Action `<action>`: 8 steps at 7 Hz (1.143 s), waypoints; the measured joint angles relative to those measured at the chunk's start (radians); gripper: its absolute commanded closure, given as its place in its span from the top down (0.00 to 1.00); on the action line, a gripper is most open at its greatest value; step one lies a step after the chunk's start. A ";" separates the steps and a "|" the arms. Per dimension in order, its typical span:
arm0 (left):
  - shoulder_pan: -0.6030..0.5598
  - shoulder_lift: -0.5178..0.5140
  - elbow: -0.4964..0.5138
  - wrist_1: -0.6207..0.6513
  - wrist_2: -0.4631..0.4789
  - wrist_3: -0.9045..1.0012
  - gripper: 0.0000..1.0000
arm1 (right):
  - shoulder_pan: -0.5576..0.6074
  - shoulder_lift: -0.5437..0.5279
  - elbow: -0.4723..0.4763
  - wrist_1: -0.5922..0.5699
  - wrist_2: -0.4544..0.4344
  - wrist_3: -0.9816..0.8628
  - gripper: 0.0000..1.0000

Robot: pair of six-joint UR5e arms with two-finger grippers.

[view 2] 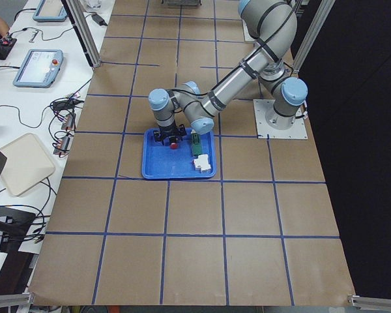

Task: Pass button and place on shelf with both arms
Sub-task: 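Close the left gripper on the red button and lift it, then carry the button toward the table center while the right gripper approaches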

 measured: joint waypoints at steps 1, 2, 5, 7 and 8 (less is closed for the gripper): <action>0.003 0.008 -0.001 0.000 0.000 0.013 0.00 | -0.003 0.019 0.000 -0.012 0.000 0.003 1.00; 0.003 0.016 0.003 -0.005 -0.001 0.024 0.00 | -0.006 0.036 -0.001 -0.042 0.013 0.003 1.00; -0.028 0.073 0.068 -0.129 -0.054 0.026 0.00 | -0.010 0.042 -0.005 -0.152 0.166 -0.052 1.00; -0.125 0.111 0.174 -0.274 -0.145 0.000 0.00 | -0.017 0.032 -0.003 -0.139 0.255 -0.259 1.00; -0.178 0.125 0.228 -0.340 -0.193 -0.031 0.00 | -0.021 0.024 0.000 -0.115 0.339 -0.415 1.00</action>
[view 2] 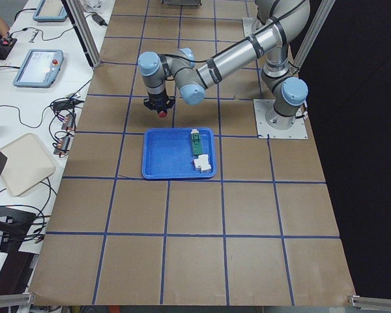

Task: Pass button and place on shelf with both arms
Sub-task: 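Carry the button toward the table center while the right gripper approaches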

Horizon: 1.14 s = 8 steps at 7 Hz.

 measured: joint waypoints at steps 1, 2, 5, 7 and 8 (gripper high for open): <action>-0.045 0.007 0.053 -0.067 -0.055 -0.029 0.00 | -0.005 -0.009 0.002 0.013 0.047 -0.149 1.00; -0.093 0.014 0.087 -0.115 -0.119 -0.053 0.00 | -0.009 -0.020 0.003 0.018 0.079 -0.272 1.00; -0.244 0.044 0.112 -0.183 -0.340 -0.144 0.00 | -0.083 -0.016 0.013 -0.009 0.275 -0.643 1.00; -0.328 0.073 0.113 -0.181 -0.467 -0.228 0.00 | -0.152 -0.012 0.020 -0.030 0.429 -0.814 1.00; -0.373 0.086 0.113 -0.158 -0.514 -0.302 0.00 | -0.155 -0.024 0.036 -0.030 0.450 -0.910 1.00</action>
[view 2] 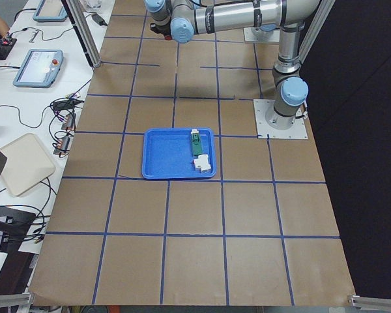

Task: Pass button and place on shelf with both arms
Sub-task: 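Carry the button toward the table center while the right gripper approaches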

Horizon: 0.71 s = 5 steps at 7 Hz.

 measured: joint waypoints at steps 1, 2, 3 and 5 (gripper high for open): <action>-0.040 0.011 0.000 0.037 -0.015 -0.076 0.00 | 0.008 -0.017 0.023 0.001 0.005 -0.071 1.00; -0.072 0.018 0.000 0.073 -0.023 -0.155 0.00 | 0.023 -0.046 0.044 0.002 -0.013 -0.105 1.00; -0.098 0.017 0.000 0.112 -0.031 -0.222 0.00 | 0.039 -0.075 0.067 -0.001 -0.048 -0.134 1.00; -0.138 0.016 -0.004 0.201 -0.099 -0.255 0.00 | 0.055 -0.096 0.100 -0.008 -0.073 -0.260 1.00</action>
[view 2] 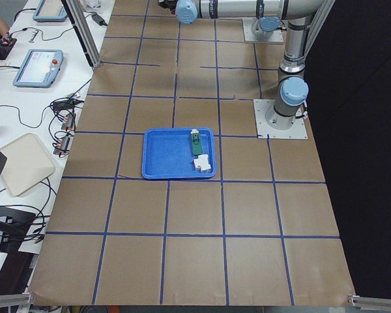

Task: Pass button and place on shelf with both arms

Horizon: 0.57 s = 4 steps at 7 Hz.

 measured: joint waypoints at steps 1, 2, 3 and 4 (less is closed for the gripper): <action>-0.012 0.003 -0.005 0.020 -0.031 -0.001 0.00 | 0.010 0.002 0.004 -0.001 0.006 -0.040 1.00; -0.023 0.009 -0.010 0.027 -0.045 -0.005 0.00 | 0.026 0.006 0.002 0.002 0.016 -0.059 1.00; -0.030 0.017 -0.013 0.030 -0.053 -0.010 0.00 | 0.034 0.012 -0.001 0.008 0.021 -0.068 1.00; -0.034 0.024 -0.015 0.030 -0.060 -0.015 0.00 | 0.038 0.015 -0.001 0.010 0.021 -0.070 1.00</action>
